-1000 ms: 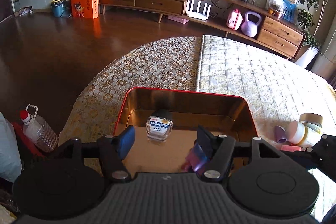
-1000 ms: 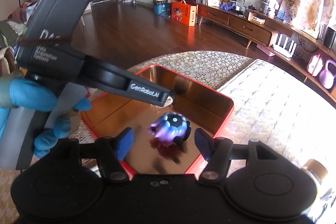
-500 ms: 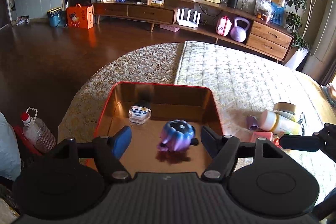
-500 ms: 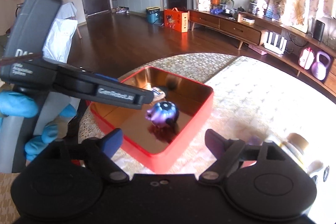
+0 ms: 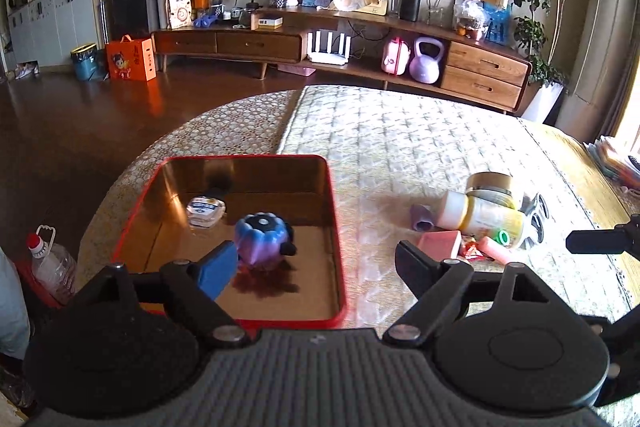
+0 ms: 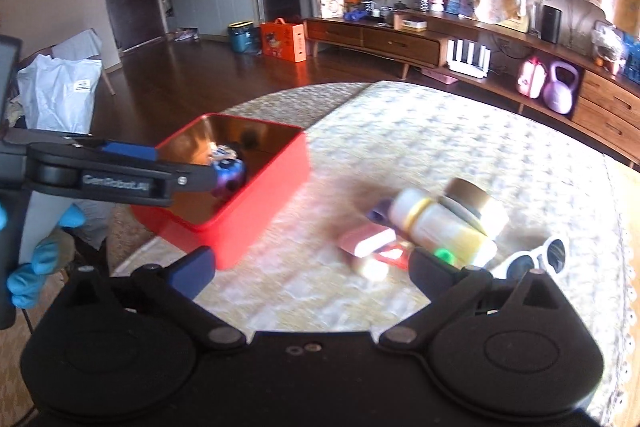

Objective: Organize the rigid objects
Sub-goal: 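Grasp the pink sponge with the left gripper while the right grasps the pink tube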

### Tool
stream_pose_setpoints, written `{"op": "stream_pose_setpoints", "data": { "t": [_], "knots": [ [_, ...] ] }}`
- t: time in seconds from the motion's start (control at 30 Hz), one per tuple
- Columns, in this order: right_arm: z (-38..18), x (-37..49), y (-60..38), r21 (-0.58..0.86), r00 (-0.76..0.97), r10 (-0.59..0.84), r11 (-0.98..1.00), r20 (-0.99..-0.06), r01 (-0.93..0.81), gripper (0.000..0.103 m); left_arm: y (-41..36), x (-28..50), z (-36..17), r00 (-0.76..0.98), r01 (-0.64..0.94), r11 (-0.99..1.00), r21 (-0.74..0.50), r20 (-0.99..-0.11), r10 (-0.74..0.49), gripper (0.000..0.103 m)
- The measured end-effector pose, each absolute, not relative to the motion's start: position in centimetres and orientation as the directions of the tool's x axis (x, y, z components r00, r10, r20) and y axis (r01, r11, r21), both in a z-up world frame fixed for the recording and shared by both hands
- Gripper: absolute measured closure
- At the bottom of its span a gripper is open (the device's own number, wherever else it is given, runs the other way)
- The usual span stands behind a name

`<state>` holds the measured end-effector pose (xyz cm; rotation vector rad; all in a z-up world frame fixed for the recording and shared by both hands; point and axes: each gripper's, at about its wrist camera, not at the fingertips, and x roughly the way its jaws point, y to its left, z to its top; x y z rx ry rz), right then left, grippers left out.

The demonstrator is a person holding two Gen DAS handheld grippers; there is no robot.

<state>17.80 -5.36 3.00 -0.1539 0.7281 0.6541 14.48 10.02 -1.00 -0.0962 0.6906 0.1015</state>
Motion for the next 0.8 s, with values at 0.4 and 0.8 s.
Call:
{"op": "stream_pose_setpoints", "data": {
  "t": [0.4,0.8],
  "knots": [
    [1.3,19.4,-10.9,0.089,0.579,0.452,0.833,-0.678,-0.546,0.000,5.0,16.2,-3.3,0.749,-0.010,0.994,-0.111,-0.659,-0.067,0.016],
    [-0.5,20.9,-10.9,0.079,0.530,0.473,0.794,-0.704,-0.603,0.012,3.6,21.2,-6.6,0.692,0.031,0.994,-0.106,-0.715,-0.098,0.016]
  ]
}}
